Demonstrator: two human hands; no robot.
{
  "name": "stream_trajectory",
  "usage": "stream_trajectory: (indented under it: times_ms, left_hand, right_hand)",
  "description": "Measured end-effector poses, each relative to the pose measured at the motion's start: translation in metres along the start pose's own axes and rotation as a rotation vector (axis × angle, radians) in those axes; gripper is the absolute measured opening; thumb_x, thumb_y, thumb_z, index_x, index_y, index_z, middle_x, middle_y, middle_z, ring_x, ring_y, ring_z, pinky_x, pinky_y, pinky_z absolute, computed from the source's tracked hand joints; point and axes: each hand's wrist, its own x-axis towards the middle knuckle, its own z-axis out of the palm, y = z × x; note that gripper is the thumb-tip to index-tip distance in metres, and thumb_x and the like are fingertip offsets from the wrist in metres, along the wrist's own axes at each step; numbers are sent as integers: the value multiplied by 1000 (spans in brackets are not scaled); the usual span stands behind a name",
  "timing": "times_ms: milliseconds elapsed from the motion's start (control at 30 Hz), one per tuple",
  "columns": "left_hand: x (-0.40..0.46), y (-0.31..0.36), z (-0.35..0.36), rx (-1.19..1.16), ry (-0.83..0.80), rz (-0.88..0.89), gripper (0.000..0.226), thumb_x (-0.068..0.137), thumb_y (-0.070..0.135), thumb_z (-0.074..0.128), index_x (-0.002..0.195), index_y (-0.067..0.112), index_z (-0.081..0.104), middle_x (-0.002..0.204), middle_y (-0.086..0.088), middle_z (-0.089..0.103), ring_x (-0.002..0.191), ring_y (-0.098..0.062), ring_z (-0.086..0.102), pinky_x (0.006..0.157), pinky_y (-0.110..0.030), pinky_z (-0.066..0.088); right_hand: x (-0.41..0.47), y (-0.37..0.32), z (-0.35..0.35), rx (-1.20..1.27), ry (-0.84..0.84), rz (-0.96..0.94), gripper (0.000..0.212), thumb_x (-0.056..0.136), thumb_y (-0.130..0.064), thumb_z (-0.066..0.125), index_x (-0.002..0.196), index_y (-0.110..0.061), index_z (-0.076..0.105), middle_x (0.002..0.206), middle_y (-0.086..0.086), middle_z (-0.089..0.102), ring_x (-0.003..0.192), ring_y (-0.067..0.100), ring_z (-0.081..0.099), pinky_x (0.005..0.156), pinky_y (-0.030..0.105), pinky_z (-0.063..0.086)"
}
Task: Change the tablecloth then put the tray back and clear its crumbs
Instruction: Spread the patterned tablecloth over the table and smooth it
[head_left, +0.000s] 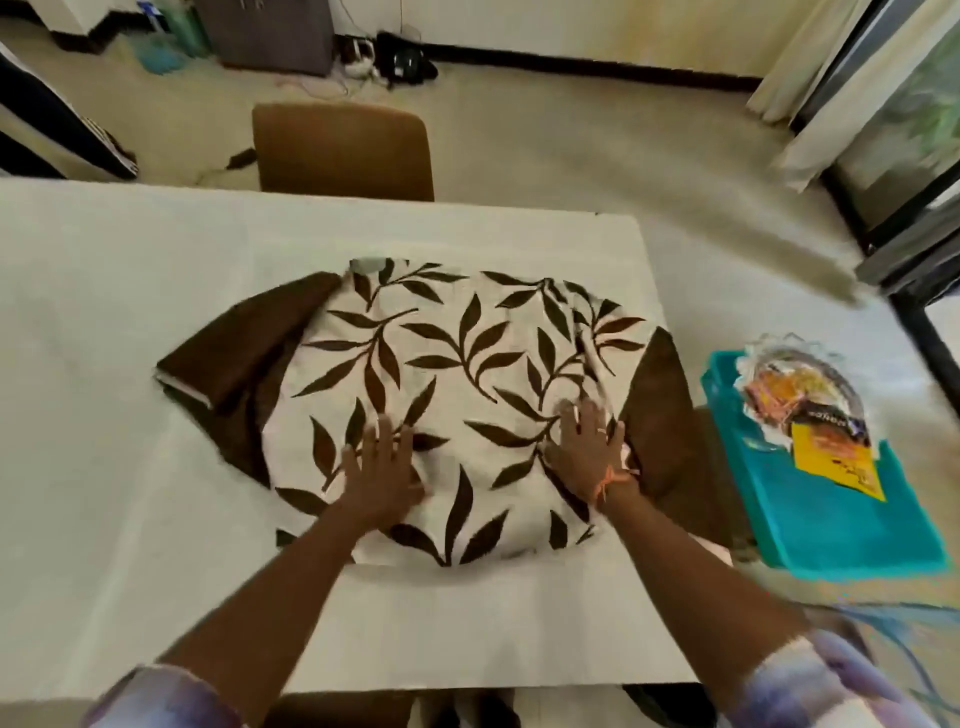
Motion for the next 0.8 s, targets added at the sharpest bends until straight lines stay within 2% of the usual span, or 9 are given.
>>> stream_trajectory:
  times_ms: [67,133,200,333,433,500,567,700,800]
  left_hand:
    - [-12,-2,26,59,62,43,95,83,75,26,155,14,11,161,-21,4,147,-42,10,111,-65,15]
    - [-14,-13,35,118,145,85,92,84,76,28,152,15,23,159,-20,18,145,-42,22,109,-64,21]
    - [-17,-19,34,179,178,100,91,84,76,33,152,16,26,158,-19,21,144,-41,24,110,-61,21]
    - [-45,-4,31,142,253,92,79,81,62,60,140,12,46,145,-21,45,132,-43,44,104,-57,36]
    - [-79,16,42,68,362,367,58,82,56,60,125,17,56,124,-9,61,111,-28,60,91,-42,50]
    - [-98,28,55,145,319,603,63,78,67,56,120,21,55,117,-2,63,101,-20,62,82,-35,54]
    - [-105,34,68,251,253,686,70,72,72,61,119,20,56,114,-2,63,97,-20,63,77,-34,56]
    - [-98,33,72,300,264,619,52,68,33,85,111,13,63,105,-7,66,91,-24,65,72,-35,57]
    - [-92,34,64,160,289,534,34,62,7,85,92,14,70,86,-5,67,75,-21,64,62,-31,55]
  right_hand:
    - [-6,-5,19,-24,12,-6,74,87,-56,26,141,-9,45,146,25,40,134,45,38,103,69,29]
    - [-11,-1,29,-116,112,-52,74,88,-60,31,144,-12,39,151,24,32,139,44,29,108,67,22]
    - [-19,3,39,-139,165,-98,79,87,-67,33,147,-15,32,154,22,25,143,41,22,111,63,18]
    - [-34,2,42,-102,182,-132,83,81,-73,35,143,-17,37,152,15,34,140,34,31,109,58,30]
    - [-37,6,46,-58,158,-195,82,78,-72,40,142,-20,39,153,15,32,141,35,29,109,58,30]
    - [-36,9,45,-4,106,-222,82,78,-70,50,145,-24,36,155,15,27,144,34,22,113,57,24]
    - [-37,13,40,80,111,-243,82,76,-66,58,143,-24,38,155,14,28,144,32,23,114,54,26]
    - [-58,15,36,103,373,-430,73,71,-68,64,123,-18,58,135,13,50,129,29,43,103,47,41]
    - [-92,14,48,-18,392,-555,81,65,-79,60,123,-22,57,129,7,51,122,24,45,101,43,40]
